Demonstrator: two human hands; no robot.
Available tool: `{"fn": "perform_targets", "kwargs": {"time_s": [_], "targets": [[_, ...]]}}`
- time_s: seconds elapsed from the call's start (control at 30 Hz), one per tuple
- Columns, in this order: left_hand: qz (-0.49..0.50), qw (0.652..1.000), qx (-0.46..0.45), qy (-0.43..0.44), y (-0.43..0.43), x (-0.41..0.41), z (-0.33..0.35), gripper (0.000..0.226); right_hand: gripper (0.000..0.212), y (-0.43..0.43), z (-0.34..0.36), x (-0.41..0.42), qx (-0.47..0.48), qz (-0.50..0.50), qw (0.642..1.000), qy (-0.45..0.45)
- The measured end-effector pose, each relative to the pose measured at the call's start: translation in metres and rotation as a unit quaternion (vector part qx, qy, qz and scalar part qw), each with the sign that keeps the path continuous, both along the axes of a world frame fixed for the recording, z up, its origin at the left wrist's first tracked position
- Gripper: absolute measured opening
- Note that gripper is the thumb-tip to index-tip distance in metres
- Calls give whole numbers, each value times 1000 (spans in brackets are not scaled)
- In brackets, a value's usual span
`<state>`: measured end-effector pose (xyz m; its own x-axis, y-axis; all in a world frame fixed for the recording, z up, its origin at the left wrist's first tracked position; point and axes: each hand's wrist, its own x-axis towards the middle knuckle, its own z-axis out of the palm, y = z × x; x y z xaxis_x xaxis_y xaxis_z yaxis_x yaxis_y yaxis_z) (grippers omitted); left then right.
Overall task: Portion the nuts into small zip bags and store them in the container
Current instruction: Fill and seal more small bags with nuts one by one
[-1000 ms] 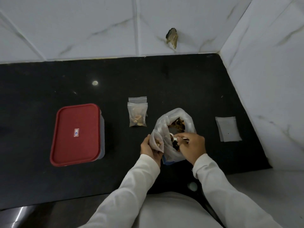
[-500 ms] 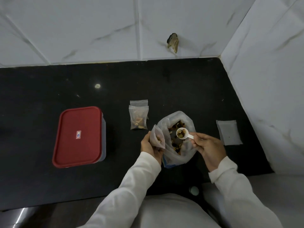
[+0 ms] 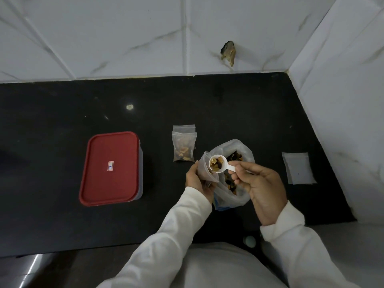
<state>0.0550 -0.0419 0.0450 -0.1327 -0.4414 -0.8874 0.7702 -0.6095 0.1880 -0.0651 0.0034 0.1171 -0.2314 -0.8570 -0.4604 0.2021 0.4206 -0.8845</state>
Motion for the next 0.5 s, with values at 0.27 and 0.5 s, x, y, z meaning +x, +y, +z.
{"fn": "perform_targets", "kwargs": {"time_s": [0.27, 0.5], "targets": [[-10, 1000, 7, -8, 0, 7, -3, 40, 17, 2, -2, 5, -119, 82, 948, 285], [-10, 1000, -24, -10, 0, 5, 0, 29, 16, 3, -22, 17, -302, 145, 792, 511]]}}
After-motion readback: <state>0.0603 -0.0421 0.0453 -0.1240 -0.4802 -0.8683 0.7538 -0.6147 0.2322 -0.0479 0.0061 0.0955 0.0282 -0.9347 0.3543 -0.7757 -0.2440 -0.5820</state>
